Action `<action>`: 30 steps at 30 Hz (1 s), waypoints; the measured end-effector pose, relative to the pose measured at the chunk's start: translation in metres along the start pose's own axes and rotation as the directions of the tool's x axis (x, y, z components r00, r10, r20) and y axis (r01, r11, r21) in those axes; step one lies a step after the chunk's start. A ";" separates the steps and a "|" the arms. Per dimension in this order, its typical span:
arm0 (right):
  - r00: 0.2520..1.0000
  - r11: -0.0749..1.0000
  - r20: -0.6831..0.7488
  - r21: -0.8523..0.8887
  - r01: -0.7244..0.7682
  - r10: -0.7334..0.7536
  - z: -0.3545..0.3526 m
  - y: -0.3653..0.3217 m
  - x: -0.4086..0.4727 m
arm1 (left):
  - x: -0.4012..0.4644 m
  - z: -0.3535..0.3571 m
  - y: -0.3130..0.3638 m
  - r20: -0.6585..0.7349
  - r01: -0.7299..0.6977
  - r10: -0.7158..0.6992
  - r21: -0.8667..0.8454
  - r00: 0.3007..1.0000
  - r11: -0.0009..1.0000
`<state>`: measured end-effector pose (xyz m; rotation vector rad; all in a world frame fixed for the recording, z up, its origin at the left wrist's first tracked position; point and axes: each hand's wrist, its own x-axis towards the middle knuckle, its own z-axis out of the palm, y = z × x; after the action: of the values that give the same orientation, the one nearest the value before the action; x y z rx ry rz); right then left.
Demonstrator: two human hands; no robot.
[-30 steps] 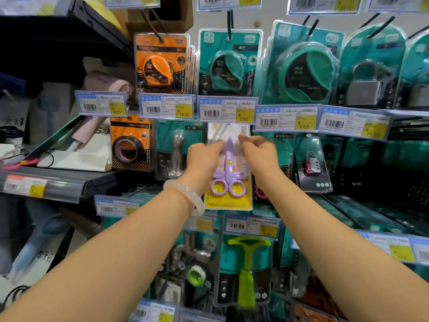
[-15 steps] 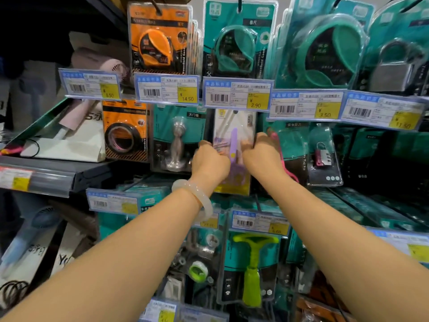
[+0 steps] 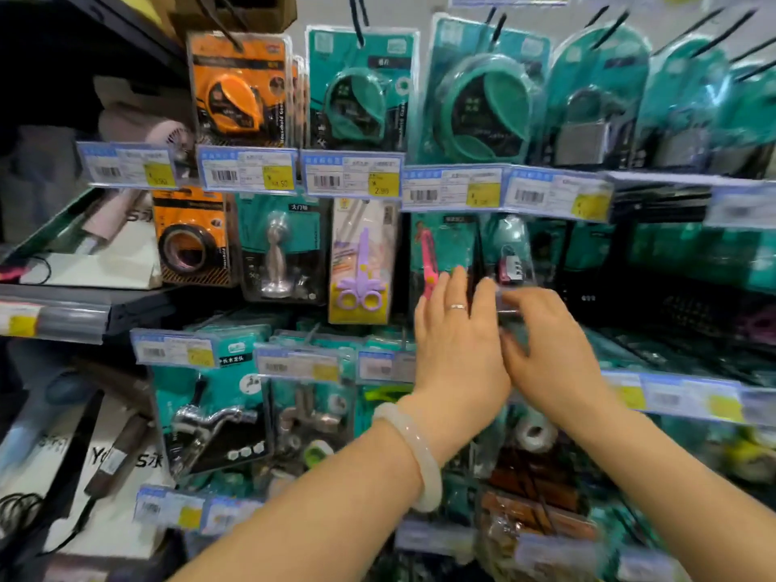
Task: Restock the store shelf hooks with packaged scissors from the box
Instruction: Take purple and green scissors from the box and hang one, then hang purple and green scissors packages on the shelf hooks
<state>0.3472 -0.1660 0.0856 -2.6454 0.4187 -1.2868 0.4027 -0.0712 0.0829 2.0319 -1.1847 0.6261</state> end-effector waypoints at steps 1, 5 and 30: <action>1.000 0.998 0.017 -0.056 -0.019 0.020 -0.016 0.015 -0.014 | -0.005 0.005 0.018 0.059 -0.029 0.027 0.031 0.998 0.999; 0.965 0.946 0.160 -0.284 -0.156 0.207 -0.090 0.090 -0.082 | -0.032 0.043 0.107 0.242 -0.143 0.124 0.062 0.962 0.988; 0.215 0.069 -0.121 -0.703 -0.708 0.969 -0.437 0.465 -0.475 | -0.186 0.408 0.630 0.617 -0.675 0.753 -0.457 0.229 0.579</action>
<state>-0.3586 -0.4659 -0.1250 -1.9937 2.2994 -0.1002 -0.2148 -0.4971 -0.1055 1.5340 -2.7299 -0.0132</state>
